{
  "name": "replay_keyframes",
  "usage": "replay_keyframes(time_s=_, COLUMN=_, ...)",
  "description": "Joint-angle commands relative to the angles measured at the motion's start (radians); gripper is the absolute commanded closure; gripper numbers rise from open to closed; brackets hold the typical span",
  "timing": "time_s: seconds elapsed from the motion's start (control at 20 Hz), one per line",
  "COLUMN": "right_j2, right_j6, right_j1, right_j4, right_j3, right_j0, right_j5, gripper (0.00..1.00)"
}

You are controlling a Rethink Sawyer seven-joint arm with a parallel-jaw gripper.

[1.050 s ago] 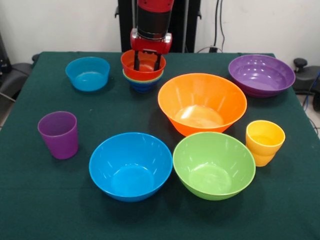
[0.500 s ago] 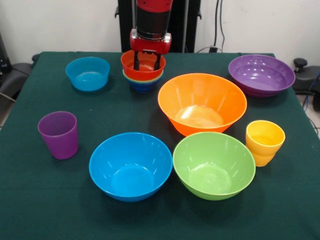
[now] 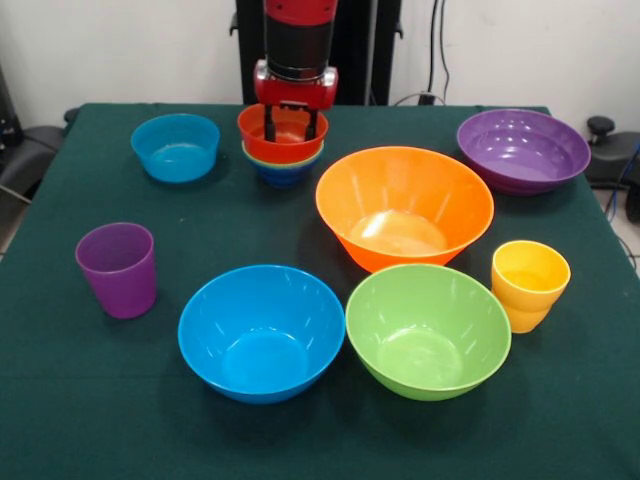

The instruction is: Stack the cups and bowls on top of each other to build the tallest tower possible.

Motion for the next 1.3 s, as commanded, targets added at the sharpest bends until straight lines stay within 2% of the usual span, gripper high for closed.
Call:
replay_keyframes(time_s=0.05, right_j2=0.138, right_j6=-0.039, right_j1=0.011, right_j4=-0.036, right_j3=-0.135, right_j0=-0.016, right_j5=0.041, gripper=0.00)
replay_keyframes(time_s=0.1, right_j2=0.141, right_j6=-0.043, right_j1=0.000, right_j4=-0.035, right_j3=-0.132, right_j0=-0.019, right_j5=0.054, gripper=0.00)
replay_keyframes(time_s=0.25, right_j2=0.131, right_j6=-0.022, right_j1=-0.050, right_j4=-0.018, right_j3=-0.098, right_j0=0.025, right_j5=0.080, gripper=0.00)
replay_keyframes(time_s=0.45, right_j2=0.136, right_j6=-0.022, right_j1=-0.103, right_j4=-0.002, right_j3=-0.065, right_j0=0.037, right_j5=0.119, gripper=0.00)
replay_keyframes(time_s=0.95, right_j2=0.163, right_j6=-0.028, right_j1=-0.211, right_j4=0.032, right_j3=0.007, right_j0=0.024, right_j5=0.213, gripper=0.00)
replay_keyframes(time_s=1.3, right_j2=0.196, right_j6=-0.068, right_j1=-0.324, right_j4=0.062, right_j3=0.051, right_j0=-0.005, right_j5=0.317, gripper=0.00)
